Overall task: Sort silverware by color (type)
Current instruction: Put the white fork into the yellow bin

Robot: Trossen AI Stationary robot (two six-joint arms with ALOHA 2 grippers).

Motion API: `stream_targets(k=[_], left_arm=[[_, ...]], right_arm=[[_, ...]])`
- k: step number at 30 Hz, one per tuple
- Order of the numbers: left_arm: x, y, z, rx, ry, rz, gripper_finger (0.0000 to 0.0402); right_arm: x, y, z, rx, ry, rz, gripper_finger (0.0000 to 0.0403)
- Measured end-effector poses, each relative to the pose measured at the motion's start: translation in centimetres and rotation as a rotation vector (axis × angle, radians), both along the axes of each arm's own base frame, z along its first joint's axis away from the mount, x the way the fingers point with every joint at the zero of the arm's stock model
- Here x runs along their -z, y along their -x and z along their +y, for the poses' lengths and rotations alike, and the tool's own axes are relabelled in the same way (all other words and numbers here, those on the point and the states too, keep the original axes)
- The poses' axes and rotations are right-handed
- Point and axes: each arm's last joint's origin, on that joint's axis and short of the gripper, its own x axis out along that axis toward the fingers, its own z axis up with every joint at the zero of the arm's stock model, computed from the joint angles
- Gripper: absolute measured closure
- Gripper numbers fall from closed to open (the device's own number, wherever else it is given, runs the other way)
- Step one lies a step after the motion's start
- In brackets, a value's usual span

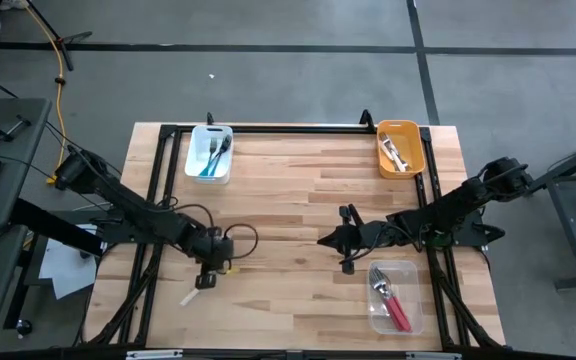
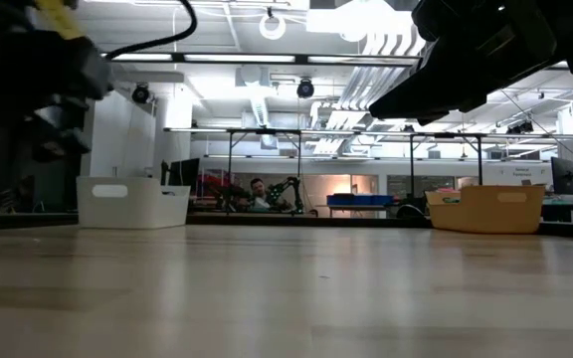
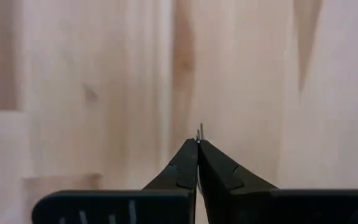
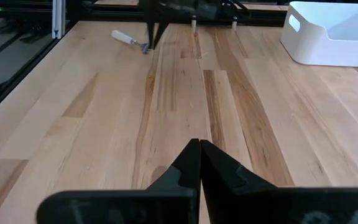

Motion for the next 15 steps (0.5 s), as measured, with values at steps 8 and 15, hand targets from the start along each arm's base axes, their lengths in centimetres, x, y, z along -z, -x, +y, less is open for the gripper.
stream_targets(k=[8,15], left_arm=[[-2.2,-1.3,2.1,-0.115,-0.052,-0.230,0.0401],[-4.3,-2.8,3.6,-0.239,-0.170,-0.496,0.0401]], right_arm=[[0.3,-0.6,0.2,0.012,-0.044,-0.039,0.0397],[2.4,-2.3,0.3,0.058,-0.138,-0.108,0.0321]])
